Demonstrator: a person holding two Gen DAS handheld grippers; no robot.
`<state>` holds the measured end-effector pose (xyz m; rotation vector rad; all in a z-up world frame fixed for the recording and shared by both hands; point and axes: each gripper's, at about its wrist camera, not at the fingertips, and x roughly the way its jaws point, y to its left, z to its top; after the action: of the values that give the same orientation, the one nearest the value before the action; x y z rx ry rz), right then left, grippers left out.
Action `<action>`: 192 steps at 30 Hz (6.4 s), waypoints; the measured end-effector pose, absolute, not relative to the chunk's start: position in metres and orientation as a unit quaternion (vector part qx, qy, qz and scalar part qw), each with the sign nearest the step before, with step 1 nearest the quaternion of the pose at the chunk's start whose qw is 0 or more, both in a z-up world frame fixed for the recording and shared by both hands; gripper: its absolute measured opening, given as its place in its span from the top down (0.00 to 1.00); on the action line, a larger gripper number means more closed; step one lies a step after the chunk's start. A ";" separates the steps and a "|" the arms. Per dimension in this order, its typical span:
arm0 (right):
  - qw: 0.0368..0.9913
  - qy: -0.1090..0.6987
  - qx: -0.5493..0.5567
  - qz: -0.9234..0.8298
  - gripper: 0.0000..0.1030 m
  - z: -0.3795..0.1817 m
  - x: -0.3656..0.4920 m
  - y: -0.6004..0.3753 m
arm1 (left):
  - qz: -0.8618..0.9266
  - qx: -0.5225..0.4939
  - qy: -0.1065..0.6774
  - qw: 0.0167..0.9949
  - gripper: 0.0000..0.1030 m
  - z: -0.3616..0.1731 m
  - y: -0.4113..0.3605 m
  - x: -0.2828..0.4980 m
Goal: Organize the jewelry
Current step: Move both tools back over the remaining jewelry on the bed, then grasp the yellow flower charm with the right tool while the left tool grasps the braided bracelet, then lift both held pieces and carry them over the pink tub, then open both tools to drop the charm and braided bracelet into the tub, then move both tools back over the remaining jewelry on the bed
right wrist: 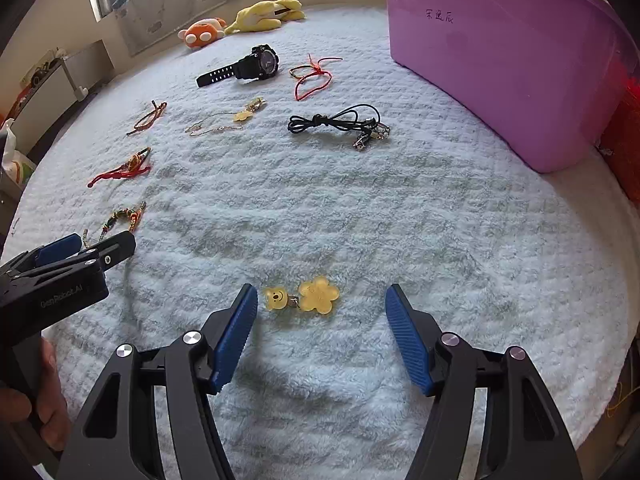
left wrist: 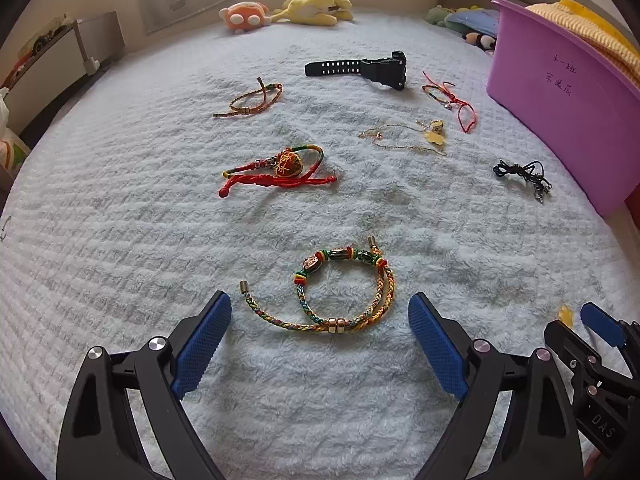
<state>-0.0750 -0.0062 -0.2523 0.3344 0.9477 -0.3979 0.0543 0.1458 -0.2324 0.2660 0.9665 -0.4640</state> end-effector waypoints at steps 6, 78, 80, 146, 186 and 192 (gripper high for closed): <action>0.859 0.451 0.150 -0.189 0.38 -0.256 -0.073 -0.004 | -0.215 0.126 0.461 0.852 0.14 -0.238 0.143 0.060; 0.885 0.417 0.145 -0.148 0.68 0.029 -0.126 -0.104 | -0.321 0.139 0.412 0.841 0.88 0.039 0.042 -0.022; 0.889 0.411 0.141 -0.142 0.68 0.040 -0.126 -0.130 | -0.318 0.122 0.411 0.846 0.88 0.051 0.016 -0.021; 0.814 0.558 0.163 -0.003 0.44 0.003 -0.035 -0.421 | -0.163 0.061 0.548 0.818 0.26 0.036 -0.253 0.025; 0.807 0.565 0.172 0.003 0.40 0.010 -0.044 -0.409 | -0.158 0.058 0.532 0.830 0.26 0.057 -0.239 0.019; 0.811 0.561 0.167 0.015 0.40 0.015 -0.043 -0.403 | -0.151 0.051 0.529 0.834 0.26 0.060 -0.231 0.016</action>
<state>-0.0427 -0.4028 0.0145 0.3559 1.1992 0.0316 0.0158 -0.2306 0.0600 0.1083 1.1208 -0.3200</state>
